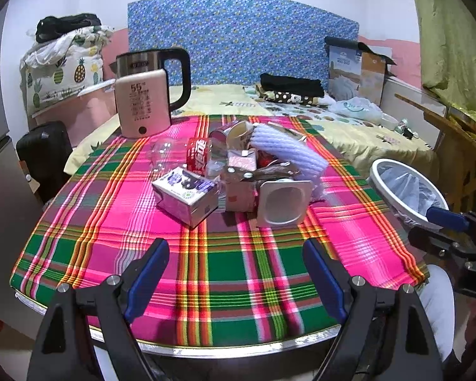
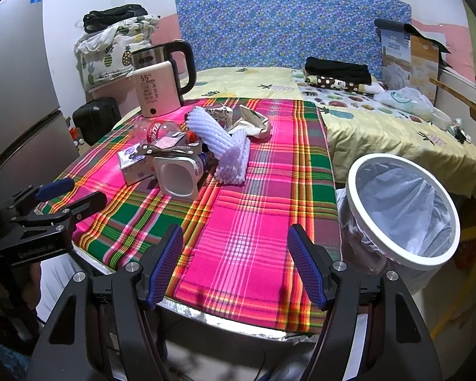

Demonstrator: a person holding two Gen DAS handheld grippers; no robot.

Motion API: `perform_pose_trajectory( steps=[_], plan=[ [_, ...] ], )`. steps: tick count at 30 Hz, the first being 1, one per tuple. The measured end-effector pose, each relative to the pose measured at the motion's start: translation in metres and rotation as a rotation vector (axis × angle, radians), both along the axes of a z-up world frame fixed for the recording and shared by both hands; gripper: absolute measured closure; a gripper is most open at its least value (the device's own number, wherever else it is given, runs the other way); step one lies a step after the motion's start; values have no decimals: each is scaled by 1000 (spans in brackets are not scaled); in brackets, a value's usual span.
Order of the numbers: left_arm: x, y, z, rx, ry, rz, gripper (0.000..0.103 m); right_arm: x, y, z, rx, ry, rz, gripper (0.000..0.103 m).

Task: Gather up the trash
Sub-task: 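Grasp the white yogurt cup with the right tool while the left tool grasps the purple juice box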

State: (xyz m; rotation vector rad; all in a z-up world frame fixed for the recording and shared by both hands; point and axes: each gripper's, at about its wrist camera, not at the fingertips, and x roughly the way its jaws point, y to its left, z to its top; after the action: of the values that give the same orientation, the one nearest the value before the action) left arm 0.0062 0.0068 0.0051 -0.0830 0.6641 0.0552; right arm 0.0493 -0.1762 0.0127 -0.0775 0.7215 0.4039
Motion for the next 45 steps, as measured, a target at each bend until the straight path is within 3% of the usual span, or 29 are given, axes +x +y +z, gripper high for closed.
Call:
perform_pose_trajectory(
  steps=[14,24,31,36,41,45],
  plan=[
    [41,49,-16,-7,21,83,16,38,33,-10,-2,26,78,33],
    [69,70,-25,-31,27,74,16,61,60,-25,-6,73,139,45],
    [80,77,-29,-70,44,38,16,74,68,-31,-16,89,144,65],
    [89,72,-35,-102,76,42,16,77,63,-33,-9,96,119,87],
    [102,72,-40,-128,101,85,16,77,61,-33,-10,99,117,95],
    [99,80,-37,-103,94,112,16,77,61,-32,-7,98,125,96]
  ],
)
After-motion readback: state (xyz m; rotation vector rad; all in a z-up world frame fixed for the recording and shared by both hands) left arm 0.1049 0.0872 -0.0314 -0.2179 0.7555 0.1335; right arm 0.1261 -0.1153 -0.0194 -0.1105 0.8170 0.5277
